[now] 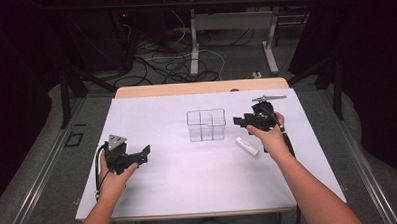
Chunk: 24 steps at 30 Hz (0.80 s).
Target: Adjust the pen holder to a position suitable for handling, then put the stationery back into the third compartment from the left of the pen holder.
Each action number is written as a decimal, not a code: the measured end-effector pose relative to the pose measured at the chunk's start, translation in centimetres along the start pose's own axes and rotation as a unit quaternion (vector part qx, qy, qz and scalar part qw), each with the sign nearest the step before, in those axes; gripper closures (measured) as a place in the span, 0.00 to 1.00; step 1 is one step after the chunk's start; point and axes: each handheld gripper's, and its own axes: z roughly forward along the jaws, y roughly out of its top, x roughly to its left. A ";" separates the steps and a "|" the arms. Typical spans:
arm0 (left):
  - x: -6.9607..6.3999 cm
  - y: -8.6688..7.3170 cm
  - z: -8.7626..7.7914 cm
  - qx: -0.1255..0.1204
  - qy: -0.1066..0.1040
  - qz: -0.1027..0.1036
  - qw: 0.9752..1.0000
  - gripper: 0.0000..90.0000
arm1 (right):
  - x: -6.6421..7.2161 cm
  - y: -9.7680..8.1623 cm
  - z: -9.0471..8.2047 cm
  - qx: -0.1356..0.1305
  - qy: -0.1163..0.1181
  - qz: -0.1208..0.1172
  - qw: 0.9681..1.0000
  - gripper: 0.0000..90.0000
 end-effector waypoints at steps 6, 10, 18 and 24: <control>0.0 0.0 0.0 0.000 0.000 0.000 1.000 0.00 | -0.6 -0.6 -1.0 -0.007 0.002 -0.043 0.999 0.40; 0.0 0.0 0.0 0.001 0.001 0.000 1.000 0.00 | -0.9 -1.1 -1.6 0.001 -0.001 -0.083 0.997 0.38; 0.1 0.0 -0.1 0.000 0.003 0.001 1.000 0.00 | -0.9 -1.8 -2.4 0.025 -0.006 -0.123 0.992 0.42; 0.1 0.0 -0.1 -0.001 0.003 0.002 1.000 0.00 | -1.0 -2.3 -2.1 0.062 -0.013 -0.138 0.988 0.45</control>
